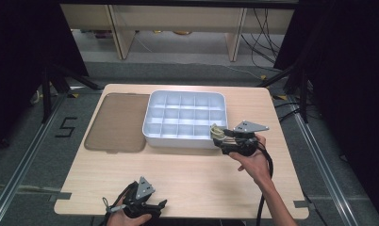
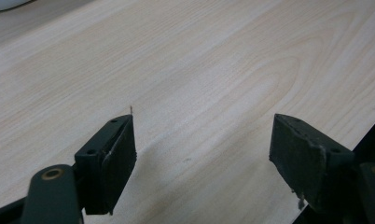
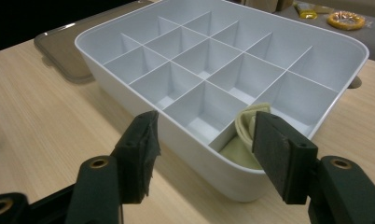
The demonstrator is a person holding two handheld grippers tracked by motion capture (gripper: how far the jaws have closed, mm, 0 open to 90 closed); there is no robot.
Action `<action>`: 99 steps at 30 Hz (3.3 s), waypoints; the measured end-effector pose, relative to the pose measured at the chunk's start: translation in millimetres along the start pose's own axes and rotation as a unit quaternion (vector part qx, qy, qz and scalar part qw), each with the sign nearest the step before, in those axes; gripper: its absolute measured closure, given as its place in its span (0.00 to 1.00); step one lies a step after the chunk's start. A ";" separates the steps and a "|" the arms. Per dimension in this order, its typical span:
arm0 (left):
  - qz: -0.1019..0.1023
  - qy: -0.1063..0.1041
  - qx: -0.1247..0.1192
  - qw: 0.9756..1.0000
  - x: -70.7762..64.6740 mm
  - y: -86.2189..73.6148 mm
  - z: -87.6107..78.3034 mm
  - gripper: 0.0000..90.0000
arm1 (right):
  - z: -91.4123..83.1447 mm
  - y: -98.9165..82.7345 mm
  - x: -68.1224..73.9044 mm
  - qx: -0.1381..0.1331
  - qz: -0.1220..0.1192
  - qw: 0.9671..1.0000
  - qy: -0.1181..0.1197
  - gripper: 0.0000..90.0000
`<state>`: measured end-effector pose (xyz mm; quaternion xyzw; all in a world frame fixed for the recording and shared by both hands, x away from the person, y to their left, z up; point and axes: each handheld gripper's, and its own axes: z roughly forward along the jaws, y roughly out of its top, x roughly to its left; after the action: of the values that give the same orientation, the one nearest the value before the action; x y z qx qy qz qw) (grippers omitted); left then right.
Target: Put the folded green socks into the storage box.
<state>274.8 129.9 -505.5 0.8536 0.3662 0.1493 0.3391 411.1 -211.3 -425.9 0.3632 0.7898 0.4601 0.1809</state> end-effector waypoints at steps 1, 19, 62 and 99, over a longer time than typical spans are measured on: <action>0.005 0.000 0.001 1.000 0.9 0.3 -0.4 0.25 | 0.2 -1.2 2.4 0.000 0.004 1.000 0.002 0.45; -0.020 0.002 -0.020 1.000 -1.1 -0.3 1.5 0.24 | -10.4 -14.9 22.0 0.017 -0.001 1.000 0.022 0.40; -0.022 0.012 -0.025 0.999 -1.0 0.0 1.3 0.23 | -21.7 -64.1 35.4 0.052 -0.007 0.997 0.055 0.33; -0.022 0.016 -0.023 0.999 -2.5 0.1 1.4 0.23 | -33.9 -96.5 54.9 0.080 -0.008 0.994 0.068 0.30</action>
<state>273.9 127.4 -506.5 0.8347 0.3871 0.1640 0.3557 314.0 -221.1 -488.7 0.3375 0.8376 0.4176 0.1007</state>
